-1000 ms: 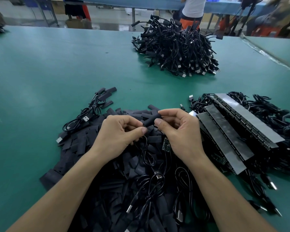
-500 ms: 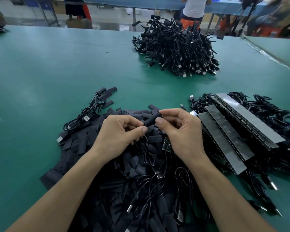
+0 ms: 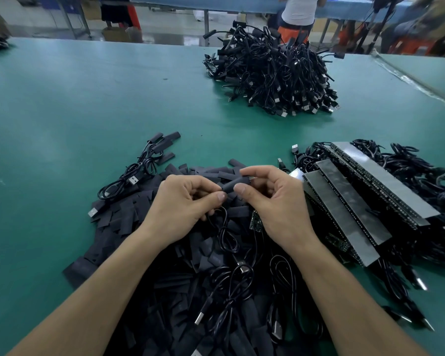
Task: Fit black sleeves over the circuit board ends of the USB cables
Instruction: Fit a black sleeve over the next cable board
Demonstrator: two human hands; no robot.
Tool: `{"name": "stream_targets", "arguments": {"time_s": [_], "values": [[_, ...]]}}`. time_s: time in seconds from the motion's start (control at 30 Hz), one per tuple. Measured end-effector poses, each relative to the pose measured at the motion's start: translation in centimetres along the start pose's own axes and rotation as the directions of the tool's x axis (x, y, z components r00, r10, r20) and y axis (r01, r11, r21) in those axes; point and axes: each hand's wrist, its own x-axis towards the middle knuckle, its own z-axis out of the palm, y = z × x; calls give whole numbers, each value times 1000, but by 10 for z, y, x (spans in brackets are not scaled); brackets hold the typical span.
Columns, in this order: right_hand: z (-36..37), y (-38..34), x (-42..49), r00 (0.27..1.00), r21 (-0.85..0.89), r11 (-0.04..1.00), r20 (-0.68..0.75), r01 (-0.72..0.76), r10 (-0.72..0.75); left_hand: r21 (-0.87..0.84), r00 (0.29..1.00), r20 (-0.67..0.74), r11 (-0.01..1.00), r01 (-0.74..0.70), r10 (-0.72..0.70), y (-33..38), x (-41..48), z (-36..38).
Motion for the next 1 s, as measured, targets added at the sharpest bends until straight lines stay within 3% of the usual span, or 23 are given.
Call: {"name": "stream_targets", "arguments": {"time_s": [0.37,0.6,1.0], "values": [[-1,0,0,1000,-19,1000,-7,23,-24,-2,1000,-8,1000,12,-12,1,1,-1],[1,2,-2,994,-93,995,-101,38,-48,13,1000,-24,1000,18,-18,2,0,0],[3,4,-3,995,-51,998,-97,-33,28,40,999,-42,999,35,-33,3,-2,2]]}}
